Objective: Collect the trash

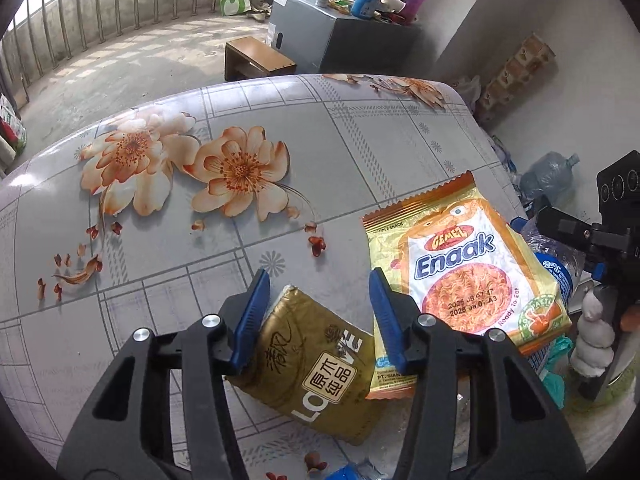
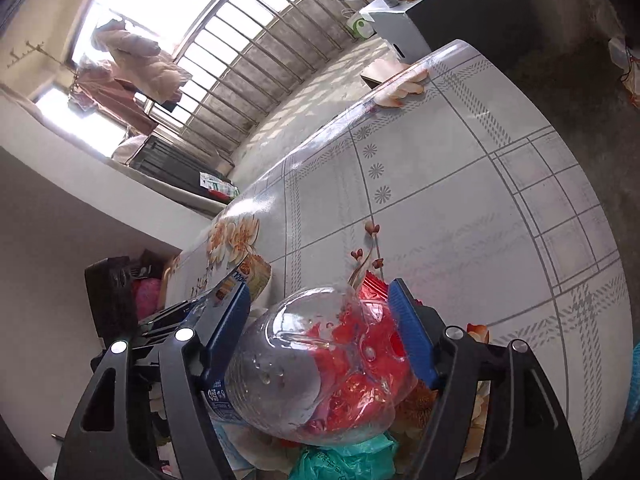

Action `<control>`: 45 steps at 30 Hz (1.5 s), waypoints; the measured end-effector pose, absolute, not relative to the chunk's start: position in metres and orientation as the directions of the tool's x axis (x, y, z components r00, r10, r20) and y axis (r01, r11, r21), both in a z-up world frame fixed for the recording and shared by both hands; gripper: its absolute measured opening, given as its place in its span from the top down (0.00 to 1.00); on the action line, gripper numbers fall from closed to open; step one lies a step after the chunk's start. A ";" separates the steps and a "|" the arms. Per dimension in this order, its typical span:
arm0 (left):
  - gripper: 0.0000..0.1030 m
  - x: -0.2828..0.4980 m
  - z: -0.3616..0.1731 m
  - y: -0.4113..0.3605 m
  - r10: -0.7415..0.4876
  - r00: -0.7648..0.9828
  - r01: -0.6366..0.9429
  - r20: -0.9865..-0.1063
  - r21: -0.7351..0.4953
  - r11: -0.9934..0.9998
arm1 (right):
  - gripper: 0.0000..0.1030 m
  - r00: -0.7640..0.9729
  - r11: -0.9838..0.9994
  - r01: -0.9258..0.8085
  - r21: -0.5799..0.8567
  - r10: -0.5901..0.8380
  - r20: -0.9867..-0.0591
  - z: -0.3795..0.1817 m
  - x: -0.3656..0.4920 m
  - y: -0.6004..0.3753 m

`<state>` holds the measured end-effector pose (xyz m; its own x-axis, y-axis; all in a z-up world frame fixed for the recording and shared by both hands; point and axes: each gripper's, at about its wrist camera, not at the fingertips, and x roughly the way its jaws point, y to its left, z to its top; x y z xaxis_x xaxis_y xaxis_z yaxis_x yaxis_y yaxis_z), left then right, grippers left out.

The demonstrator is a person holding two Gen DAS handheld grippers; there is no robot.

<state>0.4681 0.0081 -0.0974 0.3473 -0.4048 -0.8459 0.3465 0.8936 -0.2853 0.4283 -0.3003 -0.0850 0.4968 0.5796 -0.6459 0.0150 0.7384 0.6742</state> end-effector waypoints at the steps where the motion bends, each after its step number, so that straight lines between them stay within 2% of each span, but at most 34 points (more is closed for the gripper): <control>1: 0.55 0.461 -0.097 0.008 -0.414 0.343 0.350 -0.843 -0.294 0.889 | 0.33 0.495 0.735 0.019 0.677 0.582 -0.645 -0.086 0.422 -0.300; 7: 0.57 0.414 -0.097 0.008 -0.463 0.331 0.374 -0.822 -0.336 0.864 | 0.33 0.497 0.717 0.042 0.696 0.590 -0.637 -0.090 0.378 -0.302; 14: 0.57 0.352 -0.095 -0.002 -0.443 0.356 0.436 -0.823 -0.273 0.857 | 0.33 0.509 0.700 0.098 0.707 0.575 -0.640 -0.101 0.322 -0.301; 21: 0.57 0.338 -0.088 0.003 -0.452 0.357 0.416 -0.818 -0.294 0.861 | 0.33 0.537 0.707 0.094 0.701 0.557 -0.634 -0.095 0.310 -0.302; 27: 0.46 0.331 -0.060 0.029 -0.468 0.449 0.377 -0.761 -0.313 0.872 | 0.26 0.626 0.725 0.070 0.685 0.503 -0.596 -0.057 0.302 -0.319; 33: 0.42 0.310 -0.029 0.061 -0.472 0.538 0.342 -0.698 -0.331 0.879 | 0.24 0.702 0.755 0.070 0.652 0.427 -0.570 -0.029 0.276 -0.341; 37: 0.41 0.283 -0.011 0.085 -0.463 0.585 0.314 -0.666 -0.340 0.886 | 0.24 0.726 0.785 0.009 0.620 0.421 -0.544 -0.012 0.238 -0.341; 45: 0.41 0.217 -0.008 0.120 -0.455 0.597 0.268 -0.660 -0.370 0.889 | 0.27 0.659 0.800 -0.170 0.576 0.526 -0.537 -0.001 0.195 -0.285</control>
<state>0.2166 0.1205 -0.0084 0.5973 -0.4550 -0.6605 0.2681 0.8894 -0.3703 0.1954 -0.2853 -0.0012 0.6594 0.5264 -0.5367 -0.1698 0.7997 0.5759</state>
